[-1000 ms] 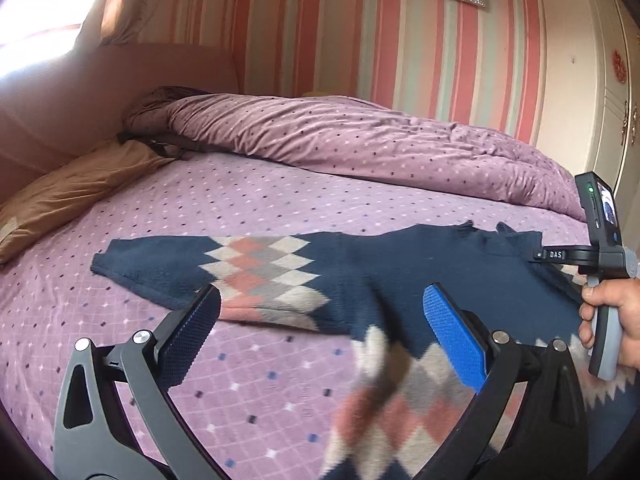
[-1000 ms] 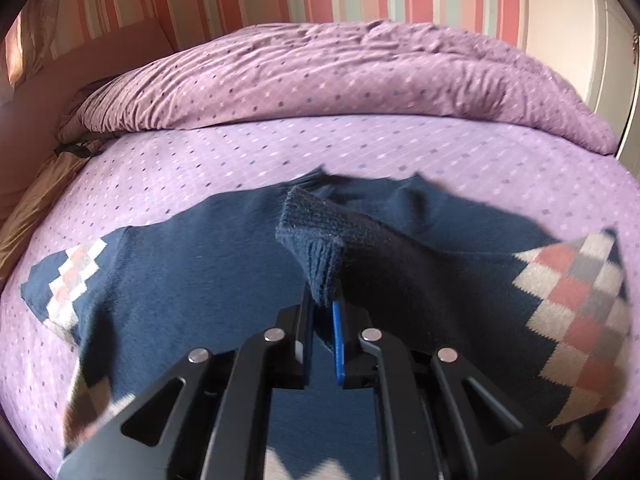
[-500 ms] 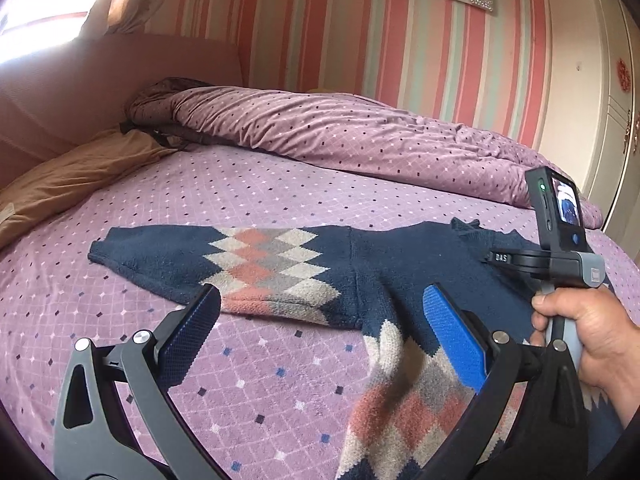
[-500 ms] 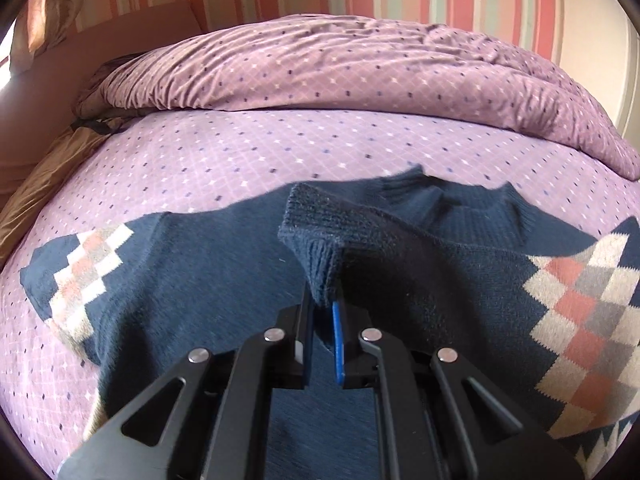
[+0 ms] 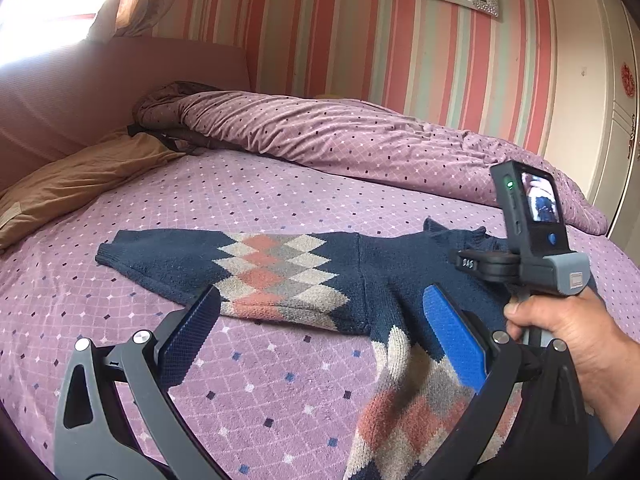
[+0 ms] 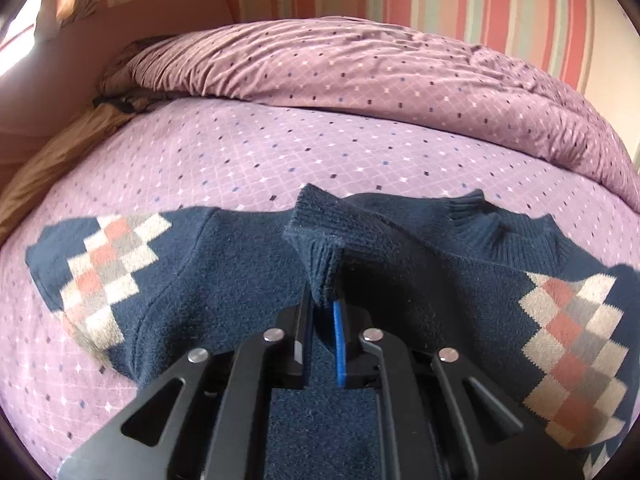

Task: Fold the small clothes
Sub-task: 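Grasp the sleeve cuff with the right tool and fold it across the sweater body, then open the right tool to release the cuff and withdraw it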

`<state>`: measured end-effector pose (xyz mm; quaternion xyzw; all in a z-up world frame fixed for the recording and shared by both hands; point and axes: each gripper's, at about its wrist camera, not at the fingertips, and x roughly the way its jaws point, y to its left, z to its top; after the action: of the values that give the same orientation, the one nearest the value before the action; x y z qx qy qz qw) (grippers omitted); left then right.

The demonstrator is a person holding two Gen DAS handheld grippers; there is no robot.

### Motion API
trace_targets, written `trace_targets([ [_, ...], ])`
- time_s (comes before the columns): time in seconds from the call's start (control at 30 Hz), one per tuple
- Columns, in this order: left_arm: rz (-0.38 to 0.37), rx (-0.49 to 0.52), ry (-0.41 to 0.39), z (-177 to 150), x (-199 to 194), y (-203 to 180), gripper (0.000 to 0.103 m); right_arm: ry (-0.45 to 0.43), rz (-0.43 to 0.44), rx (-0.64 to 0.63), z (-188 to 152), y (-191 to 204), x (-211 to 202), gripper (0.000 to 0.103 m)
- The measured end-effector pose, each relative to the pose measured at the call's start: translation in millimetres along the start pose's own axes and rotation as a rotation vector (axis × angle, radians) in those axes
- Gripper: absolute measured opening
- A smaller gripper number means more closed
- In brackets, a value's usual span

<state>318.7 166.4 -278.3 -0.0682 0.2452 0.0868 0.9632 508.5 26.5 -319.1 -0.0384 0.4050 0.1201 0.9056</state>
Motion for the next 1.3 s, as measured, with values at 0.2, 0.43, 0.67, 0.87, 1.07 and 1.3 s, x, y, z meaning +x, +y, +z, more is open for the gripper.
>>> trace_targets([
  [0.2,0.005,0.003,-0.003,-0.2,-0.4,-1.2,0.1,0.044,-0.04,-0.053,-18.5,4.7,14.5,0.083],
  [0.43,0.004,-0.002,0.0,1.2,0.4,1.6,0.1,-0.017,-0.123,-0.046,-22.4,-20.6,-18.8,0.085],
  [0.67,0.009,-0.004,-0.004,4.9,-5.6,2.4,0.1,-0.002,-0.21,0.104,-17.7,-88.9,-23.1,0.096],
  [0.87,0.02,-0.001,-0.012,4.4,-4.5,2.5,0.1,0.066,-0.279,0.171,-2.7,-111.7,18.3,0.097],
  [1.07,0.022,0.02,0.006,-1.6,4.4,0.5,0.1,0.106,-0.135,0.132,-4.3,-70.4,41.7,0.097],
  [1.3,0.023,-0.003,0.001,-0.1,3.8,10.9,0.1,0.052,-0.06,0.102,-27.5,-57.3,9.2,0.098],
])
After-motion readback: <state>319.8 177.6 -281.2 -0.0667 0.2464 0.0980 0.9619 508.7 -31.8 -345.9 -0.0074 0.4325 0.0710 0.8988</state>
